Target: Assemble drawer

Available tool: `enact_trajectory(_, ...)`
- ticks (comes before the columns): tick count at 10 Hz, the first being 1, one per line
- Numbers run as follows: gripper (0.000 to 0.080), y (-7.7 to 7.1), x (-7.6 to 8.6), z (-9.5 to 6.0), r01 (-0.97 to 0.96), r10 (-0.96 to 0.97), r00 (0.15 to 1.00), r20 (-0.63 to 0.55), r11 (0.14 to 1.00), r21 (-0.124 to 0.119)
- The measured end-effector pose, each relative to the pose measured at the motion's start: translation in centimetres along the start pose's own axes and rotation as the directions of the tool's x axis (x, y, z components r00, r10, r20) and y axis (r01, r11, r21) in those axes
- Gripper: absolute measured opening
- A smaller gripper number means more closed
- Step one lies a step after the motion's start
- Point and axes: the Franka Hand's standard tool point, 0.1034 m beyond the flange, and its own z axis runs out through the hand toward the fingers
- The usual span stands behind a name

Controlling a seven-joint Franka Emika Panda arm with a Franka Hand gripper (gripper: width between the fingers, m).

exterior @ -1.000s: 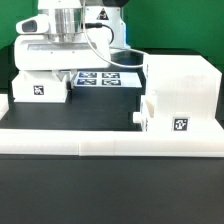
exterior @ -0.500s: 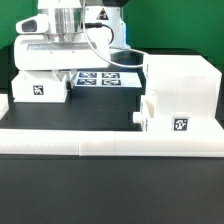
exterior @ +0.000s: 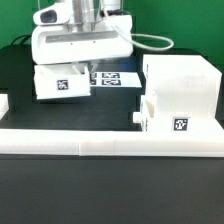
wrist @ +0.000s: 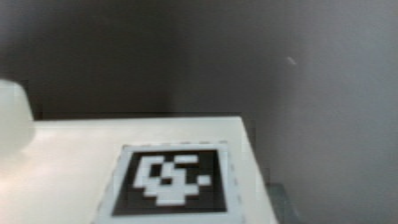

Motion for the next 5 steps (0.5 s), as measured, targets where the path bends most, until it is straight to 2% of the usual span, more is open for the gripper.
enact_trajectory(2, 0.0042, -0.8, 2.2, -0.7, 0.037, -0.037, 0.999, -0.012, 0.999, 0.01)
enact_trajectory(5, 0.0042, -0.7, 1.8, -0.4, 0.107, -0.106, 0.994, -0.006, 0.994, 0.011)
